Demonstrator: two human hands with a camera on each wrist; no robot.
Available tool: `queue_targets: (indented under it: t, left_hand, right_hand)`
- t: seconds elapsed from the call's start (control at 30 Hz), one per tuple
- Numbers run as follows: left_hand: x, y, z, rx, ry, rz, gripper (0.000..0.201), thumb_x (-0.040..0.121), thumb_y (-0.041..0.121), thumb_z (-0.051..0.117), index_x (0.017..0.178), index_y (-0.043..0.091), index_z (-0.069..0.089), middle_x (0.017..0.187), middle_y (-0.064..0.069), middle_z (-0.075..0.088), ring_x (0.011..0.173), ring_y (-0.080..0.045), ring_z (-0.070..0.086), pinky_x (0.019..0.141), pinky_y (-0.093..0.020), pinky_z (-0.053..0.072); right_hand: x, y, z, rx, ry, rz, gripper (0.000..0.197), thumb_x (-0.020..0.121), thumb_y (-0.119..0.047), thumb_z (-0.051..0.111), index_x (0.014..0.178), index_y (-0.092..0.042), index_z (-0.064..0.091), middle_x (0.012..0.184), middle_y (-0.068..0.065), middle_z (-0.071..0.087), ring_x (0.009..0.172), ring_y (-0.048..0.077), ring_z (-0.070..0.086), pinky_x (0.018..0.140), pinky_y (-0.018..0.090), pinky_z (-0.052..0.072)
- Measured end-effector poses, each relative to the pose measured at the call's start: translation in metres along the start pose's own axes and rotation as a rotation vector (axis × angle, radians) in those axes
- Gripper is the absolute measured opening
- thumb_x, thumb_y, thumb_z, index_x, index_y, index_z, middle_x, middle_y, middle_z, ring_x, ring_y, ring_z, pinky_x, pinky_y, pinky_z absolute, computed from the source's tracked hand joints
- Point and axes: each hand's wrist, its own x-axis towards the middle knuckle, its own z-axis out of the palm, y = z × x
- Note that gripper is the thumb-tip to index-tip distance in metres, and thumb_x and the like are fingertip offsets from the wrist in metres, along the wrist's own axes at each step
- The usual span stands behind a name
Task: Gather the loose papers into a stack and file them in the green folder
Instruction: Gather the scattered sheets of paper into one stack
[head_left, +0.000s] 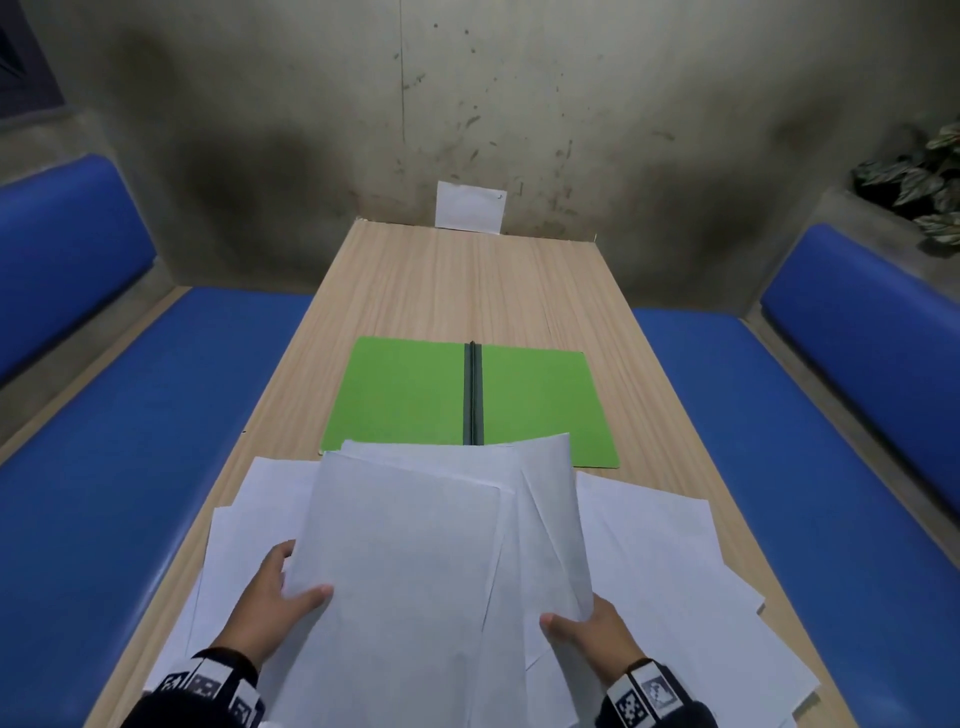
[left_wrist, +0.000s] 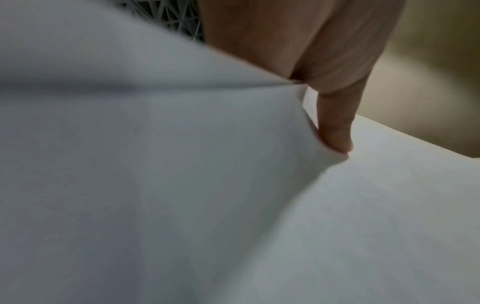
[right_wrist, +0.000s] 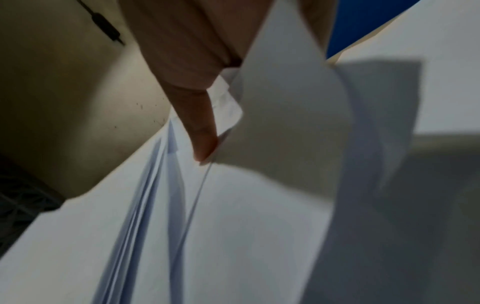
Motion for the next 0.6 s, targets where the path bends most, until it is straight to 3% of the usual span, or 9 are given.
queue_targets:
  t: [0.13,0.2,0.27,0.33,0.43,0.6]
  left_hand:
    - [0.002,-0.006,-0.001,-0.021,0.001,-0.054,0.024,0.084,0.004,0.063,0.107,0.008,0.057,0.102,-0.015,0.066,0.095,-0.032,0.062,0.088,-0.041,0.048]
    - [0.004,-0.012,-0.002,-0.063,0.025,-0.080,0.030,0.086,0.005,0.061,0.115,0.006,0.055,0.105,-0.015,0.064,0.098,-0.033,0.061,0.092,-0.042,0.046]
    - [0.007,-0.019,-0.003,-0.134,0.070,-0.129,0.038,0.086,0.005,0.059,0.123,0.005,0.050,0.113,-0.016,0.062,0.103,-0.034,0.059,0.099,-0.047,0.044]
    - [0.009,-0.027,-0.003,-0.195,0.089,-0.200,0.044,0.088,0.004,0.057,0.129,0.003,0.044,0.119,-0.018,0.058,0.105,-0.034,0.056,0.101,-0.049,0.041]
    - [0.008,-0.037,0.002,-0.205,0.056,-0.260,0.045,0.087,0.001,0.057,0.130,-0.001,0.044,0.123,-0.022,0.057,0.107,-0.036,0.055,0.102,-0.048,0.040]
    - [0.006,-0.039,0.011,-0.188,0.022,-0.282,0.045,0.086,-0.002,0.058,0.128,-0.002,0.045,0.121,-0.022,0.057,0.102,-0.032,0.054,0.097,-0.040,0.040]
  right_hand:
    - [-0.004,-0.001,-0.013,0.048,0.027,-0.048,0.017,0.079,-0.005,0.069,0.090,-0.016,0.063,0.084,0.002,0.069,0.077,0.016,0.064,0.064,0.023,0.051]
    - [-0.005,-0.001,-0.023,0.024,0.100,-0.051,0.014,0.079,-0.001,0.067,0.090,-0.009,0.064,0.084,0.008,0.069,0.077,0.023,0.063,0.071,0.031,0.051]
    - [-0.006,-0.004,-0.034,0.013,0.224,-0.060,0.015,0.081,0.001,0.063,0.097,-0.001,0.064,0.082,0.013,0.066,0.082,0.027,0.060,0.076,0.032,0.046]
    - [-0.009,-0.011,-0.048,0.044,0.363,-0.095,0.014,0.085,0.000,0.059,0.099,0.002,0.061,0.090,0.019,0.063,0.089,0.032,0.059,0.078,0.031,0.041]
    - [-0.015,-0.033,-0.066,0.142,0.533,-0.168,0.020,0.089,-0.005,0.055,0.107,0.002,0.058,0.097,0.018,0.058,0.093,0.032,0.056,0.082,0.033,0.042]
    - [-0.008,-0.053,-0.073,0.382,0.635,-0.184,0.039,0.089,-0.015,0.056,0.127,-0.004,0.050,0.126,0.017,0.058,0.115,0.035,0.055,0.104,0.052,0.041]
